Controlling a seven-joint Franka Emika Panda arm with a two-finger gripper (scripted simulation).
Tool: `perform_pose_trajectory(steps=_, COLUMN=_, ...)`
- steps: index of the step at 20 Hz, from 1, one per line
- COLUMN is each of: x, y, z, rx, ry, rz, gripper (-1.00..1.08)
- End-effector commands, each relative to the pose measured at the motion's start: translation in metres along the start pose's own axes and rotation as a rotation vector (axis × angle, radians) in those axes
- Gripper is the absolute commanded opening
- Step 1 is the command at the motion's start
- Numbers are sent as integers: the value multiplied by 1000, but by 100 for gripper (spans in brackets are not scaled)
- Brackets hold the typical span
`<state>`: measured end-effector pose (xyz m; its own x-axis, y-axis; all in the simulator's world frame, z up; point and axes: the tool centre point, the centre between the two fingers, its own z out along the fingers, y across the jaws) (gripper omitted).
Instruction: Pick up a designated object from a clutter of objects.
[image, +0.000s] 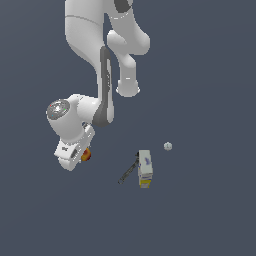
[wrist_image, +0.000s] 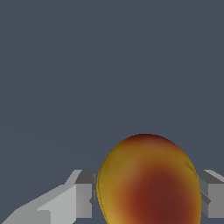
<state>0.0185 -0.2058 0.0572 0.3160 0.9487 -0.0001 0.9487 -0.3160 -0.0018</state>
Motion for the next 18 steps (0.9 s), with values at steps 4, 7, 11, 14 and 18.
perform_pose_trajectory(steps=4, x=17, y=3, z=-39, rx=-2, ry=0, rz=-1, gripper=-100)
perform_pose_trajectory(steps=7, x=29, y=5, z=-67, rx=-2, ry=-1, rz=-1, gripper=-100)
perform_pose_trajectory(steps=11, x=48, y=8, z=-111, rx=-2, ry=-1, rz=-2, gripper=-100)
perform_pose_trajectory(steps=14, x=63, y=11, z=-145, rx=-2, ry=-1, rz=-2, gripper=-100)
perform_pose_trajectory(steps=18, x=82, y=15, z=-190, rx=-2, ry=0, rz=-2, gripper=-100)
